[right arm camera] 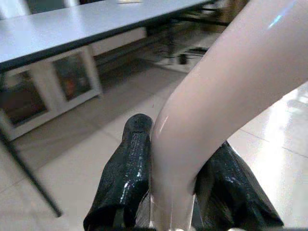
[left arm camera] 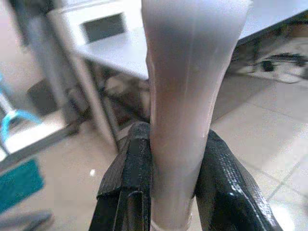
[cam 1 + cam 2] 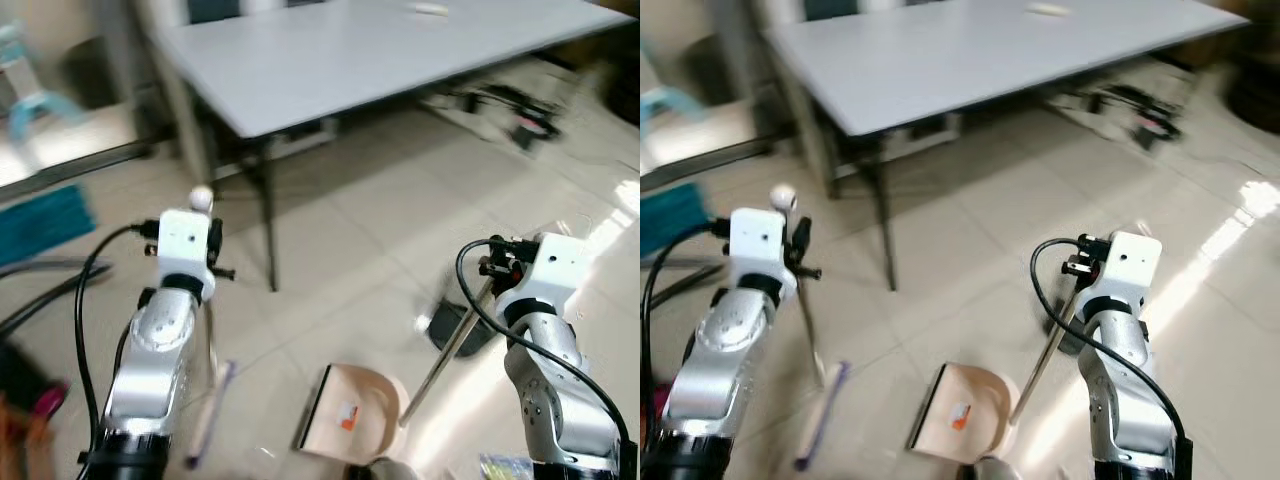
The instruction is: Sweep floor
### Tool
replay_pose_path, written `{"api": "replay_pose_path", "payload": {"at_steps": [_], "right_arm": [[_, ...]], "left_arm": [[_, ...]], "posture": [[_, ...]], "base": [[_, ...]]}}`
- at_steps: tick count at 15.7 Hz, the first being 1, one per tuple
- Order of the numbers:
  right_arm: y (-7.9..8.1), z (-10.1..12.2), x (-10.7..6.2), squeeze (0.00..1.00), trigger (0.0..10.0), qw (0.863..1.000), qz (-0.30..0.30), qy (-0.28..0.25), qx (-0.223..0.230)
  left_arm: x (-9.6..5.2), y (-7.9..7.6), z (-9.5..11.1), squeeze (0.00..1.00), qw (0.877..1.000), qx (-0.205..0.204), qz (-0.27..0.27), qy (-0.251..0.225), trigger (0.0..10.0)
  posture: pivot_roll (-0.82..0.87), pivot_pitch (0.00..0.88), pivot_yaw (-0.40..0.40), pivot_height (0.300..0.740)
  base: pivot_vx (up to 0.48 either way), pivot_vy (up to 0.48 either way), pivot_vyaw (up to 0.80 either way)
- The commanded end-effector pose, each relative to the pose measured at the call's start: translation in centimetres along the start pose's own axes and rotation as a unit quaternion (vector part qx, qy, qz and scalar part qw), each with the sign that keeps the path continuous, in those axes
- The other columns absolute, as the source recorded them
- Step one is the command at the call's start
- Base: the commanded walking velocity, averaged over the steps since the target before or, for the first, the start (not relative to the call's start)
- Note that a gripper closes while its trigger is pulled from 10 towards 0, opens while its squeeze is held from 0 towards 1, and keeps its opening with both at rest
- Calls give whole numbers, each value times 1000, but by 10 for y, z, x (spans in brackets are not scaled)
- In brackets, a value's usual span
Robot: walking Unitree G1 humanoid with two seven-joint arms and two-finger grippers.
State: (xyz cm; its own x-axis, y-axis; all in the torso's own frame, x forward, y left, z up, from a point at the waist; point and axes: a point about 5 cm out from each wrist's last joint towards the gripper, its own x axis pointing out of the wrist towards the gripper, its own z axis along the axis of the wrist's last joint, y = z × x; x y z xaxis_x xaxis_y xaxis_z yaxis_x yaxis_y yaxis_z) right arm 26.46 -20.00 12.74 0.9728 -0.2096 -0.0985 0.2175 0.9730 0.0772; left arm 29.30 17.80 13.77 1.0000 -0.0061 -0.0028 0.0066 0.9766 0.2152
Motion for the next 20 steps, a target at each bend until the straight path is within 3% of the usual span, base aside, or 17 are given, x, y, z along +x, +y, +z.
{"api": "replay_pose_path", "payload": {"at_steps": [1,13,20], "right_arm": [[1,7,-1,0,10000,1000,0,-15,2],[2,8,0,0,10000,1000,1,-15,2],[6,16,0,0,10000,998,16,-41,-35]], "left_arm": [[1,3,5,0,1000,3,9,-15,10000],[0,-3,1,0,1000,0,-9,-15,10000],[-1,-3,-1,0,1000,10,-18,-16,10000]], "posture": [[-9,66,11,740],[-14,73,15,740],[-17,75,18,740]], "base": [[0,0,-800],[0,0,-800],[0,0,-800]]}}
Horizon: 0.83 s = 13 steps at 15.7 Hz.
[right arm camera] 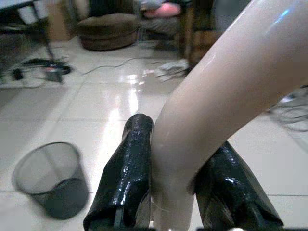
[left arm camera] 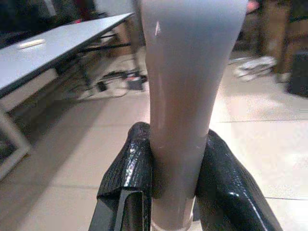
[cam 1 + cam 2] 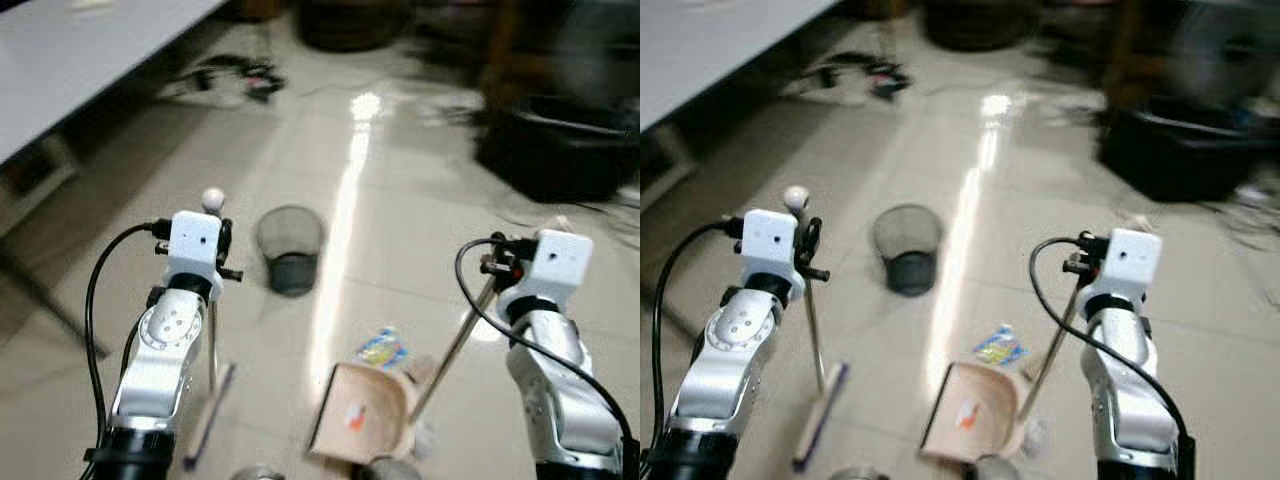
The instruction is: Sweep floor
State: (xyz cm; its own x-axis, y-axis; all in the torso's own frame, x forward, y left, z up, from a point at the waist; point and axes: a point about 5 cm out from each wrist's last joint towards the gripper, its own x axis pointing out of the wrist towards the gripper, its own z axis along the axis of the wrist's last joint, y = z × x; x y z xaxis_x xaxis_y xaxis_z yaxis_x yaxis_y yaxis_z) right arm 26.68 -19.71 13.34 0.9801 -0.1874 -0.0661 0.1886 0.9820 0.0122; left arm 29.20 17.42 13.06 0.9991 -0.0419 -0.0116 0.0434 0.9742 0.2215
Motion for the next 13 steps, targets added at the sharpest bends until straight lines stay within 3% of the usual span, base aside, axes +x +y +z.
{"api": "replay_pose_path", "payload": {"at_steps": [1,2,6,10,13], "right_arm": [[2,12,1,0,10000,999,7,-31,-20],[4,14,3,0,10000,998,17,-37,-47],[7,16,1,0,10000,998,33,-46,-22],[10,17,1,0,10000,996,43,-49,-53],[12,17,3,0,10000,996,51,-50,-55]], "left_arm": [[0,1,6,0,1000,6,-3,-18,10000],[0,-2,6,0,1000,4,-9,-18,10000],[-1,-6,6,0,1000,7,-23,-20,10000],[-2,-7,5,0,999,11,-27,-21,10000],[-2,-7,6,0,999,11,-25,-21,10000]], "posture": [[-18,75,18,740],[-20,74,18,740],[-20,75,18,740],[-16,72,12,740],[-16,71,10,740]], "base": [[0,-259,-800],[0,-368,0],[0,-421,0],[0,-456,0],[0,-458,685]]}}
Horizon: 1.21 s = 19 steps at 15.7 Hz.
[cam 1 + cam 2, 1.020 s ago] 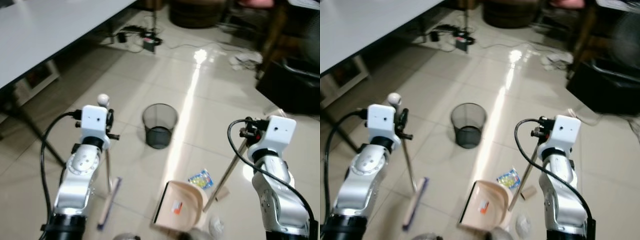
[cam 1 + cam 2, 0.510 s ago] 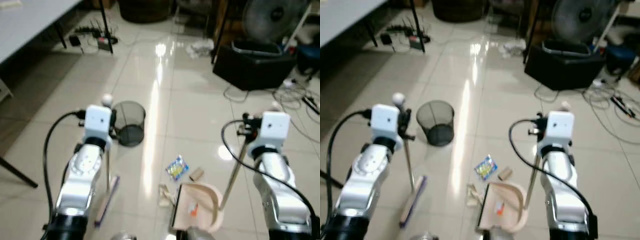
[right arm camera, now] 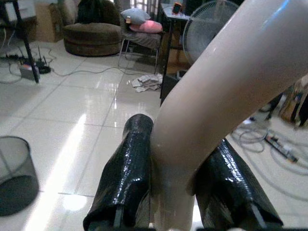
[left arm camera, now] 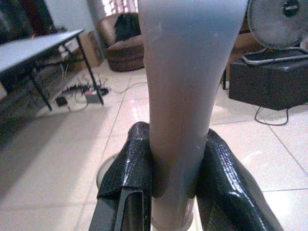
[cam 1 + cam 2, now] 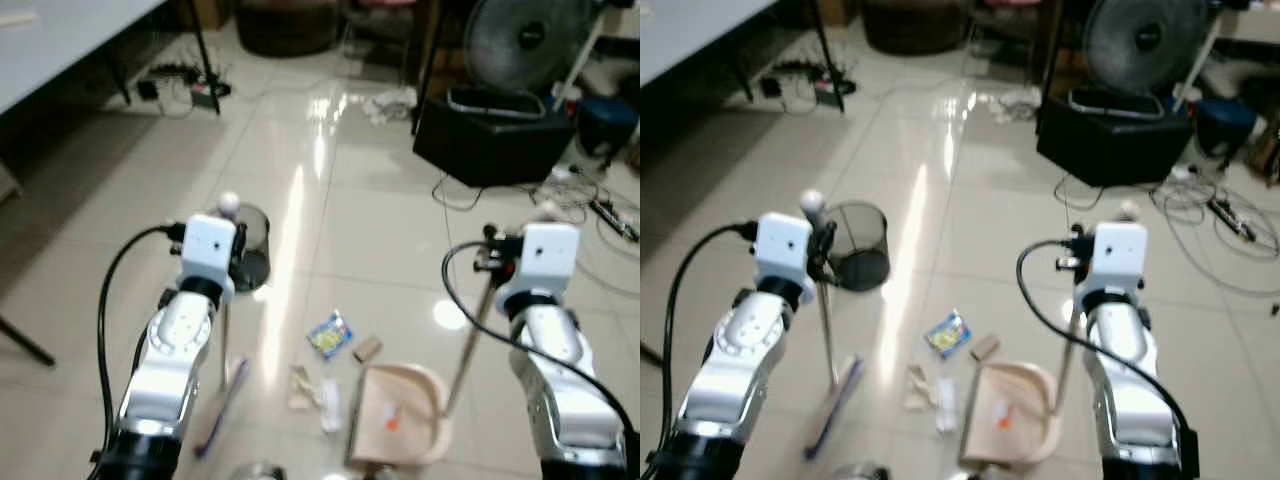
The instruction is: Sweep floor
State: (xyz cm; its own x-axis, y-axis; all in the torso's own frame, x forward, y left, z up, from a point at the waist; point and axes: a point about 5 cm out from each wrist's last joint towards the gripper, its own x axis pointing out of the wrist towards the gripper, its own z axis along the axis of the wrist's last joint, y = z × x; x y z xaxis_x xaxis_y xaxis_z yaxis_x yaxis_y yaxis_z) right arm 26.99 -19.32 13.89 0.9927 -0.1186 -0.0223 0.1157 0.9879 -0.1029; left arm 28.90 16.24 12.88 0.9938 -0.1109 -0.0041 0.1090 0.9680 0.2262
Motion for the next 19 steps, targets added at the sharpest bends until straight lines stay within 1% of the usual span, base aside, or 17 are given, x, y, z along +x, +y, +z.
{"api": "replay_pose_path", "payload": {"at_steps": [1,9,19], "right_arm": [[7,12,2,0,10000,999,18,-27,1],[11,13,3,0,10000,999,32,-35,-8],[14,15,6,0,10000,998,39,-43,-14]], "left_arm": [[0,5,5,0,1000,8,8,-10,10000],[1,4,6,0,1000,13,10,-14,10000],[2,5,7,0,1000,13,17,-16,10000]], "posture": [[-14,67,7,740],[-16,56,13,740],[-15,72,18,740]], "base": [[0,-458,800],[0,-458,800],[0,-458,800]]}}
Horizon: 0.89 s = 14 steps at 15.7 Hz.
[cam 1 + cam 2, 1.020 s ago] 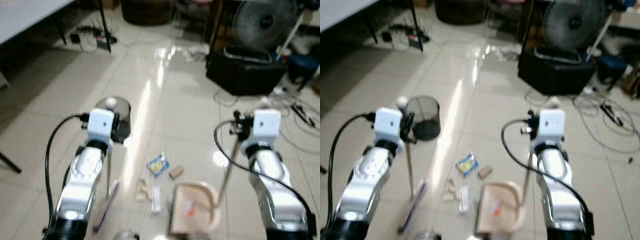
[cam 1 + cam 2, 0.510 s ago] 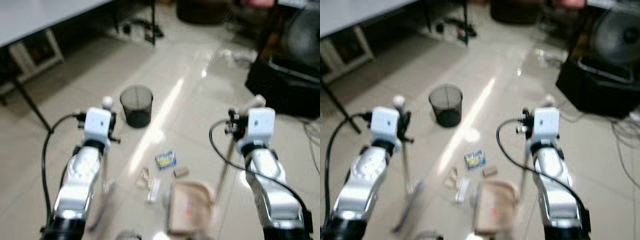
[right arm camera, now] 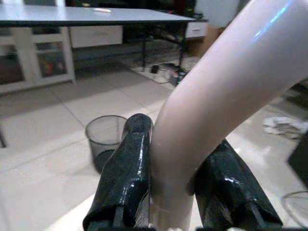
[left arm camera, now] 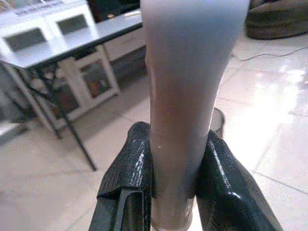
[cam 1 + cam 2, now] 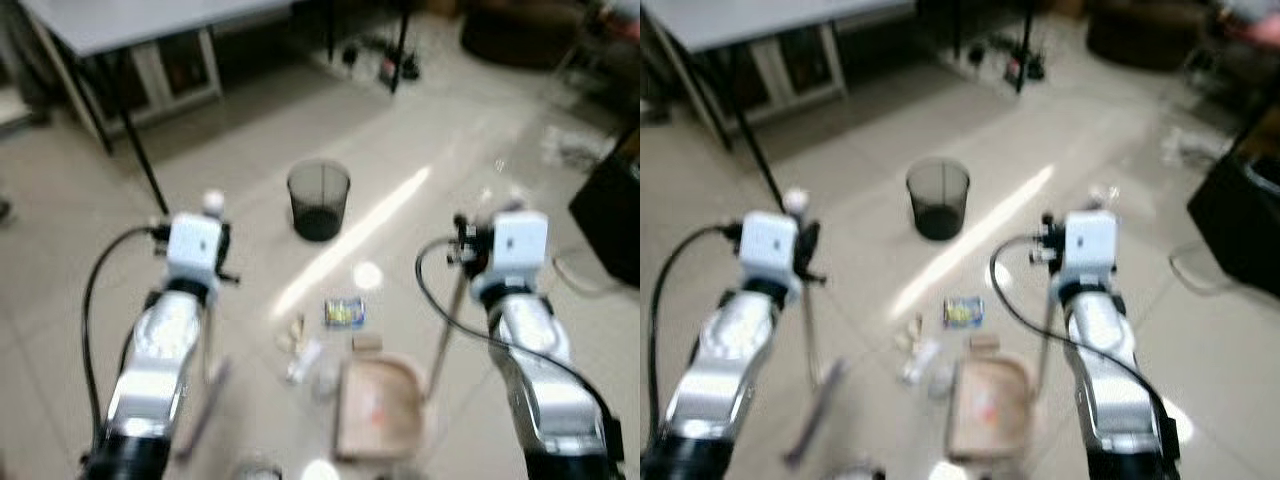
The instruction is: Sweep floor
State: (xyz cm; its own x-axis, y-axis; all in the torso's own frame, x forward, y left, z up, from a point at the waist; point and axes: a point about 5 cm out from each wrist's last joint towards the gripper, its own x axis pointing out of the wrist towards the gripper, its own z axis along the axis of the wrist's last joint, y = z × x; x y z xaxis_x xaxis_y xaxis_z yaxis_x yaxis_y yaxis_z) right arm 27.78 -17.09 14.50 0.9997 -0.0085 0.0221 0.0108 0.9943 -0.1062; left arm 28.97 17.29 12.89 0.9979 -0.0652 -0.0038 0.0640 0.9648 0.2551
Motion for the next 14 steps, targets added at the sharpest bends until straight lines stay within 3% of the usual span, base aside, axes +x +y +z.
{"api": "replay_pose_path", "payload": {"at_steps": [1,12,14], "right_arm": [[-9,6,1,0,10000,1000,-13,-16,-16],[-9,11,5,0,10000,999,-4,-28,-29],[-9,11,6,0,10000,999,-4,-28,-31]], "left_arm": [[3,-5,10,0,1000,-3,-5,-22,10000],[3,-7,9,0,1000,-7,-1,-21,10000],[3,-6,8,0,999,-28,8,-15,10000]], "posture": [[-16,74,17,740],[-20,82,13,740],[-19,84,11,740]], "base": [[0,-454,800],[0,-458,800],[0,0,800]]}}
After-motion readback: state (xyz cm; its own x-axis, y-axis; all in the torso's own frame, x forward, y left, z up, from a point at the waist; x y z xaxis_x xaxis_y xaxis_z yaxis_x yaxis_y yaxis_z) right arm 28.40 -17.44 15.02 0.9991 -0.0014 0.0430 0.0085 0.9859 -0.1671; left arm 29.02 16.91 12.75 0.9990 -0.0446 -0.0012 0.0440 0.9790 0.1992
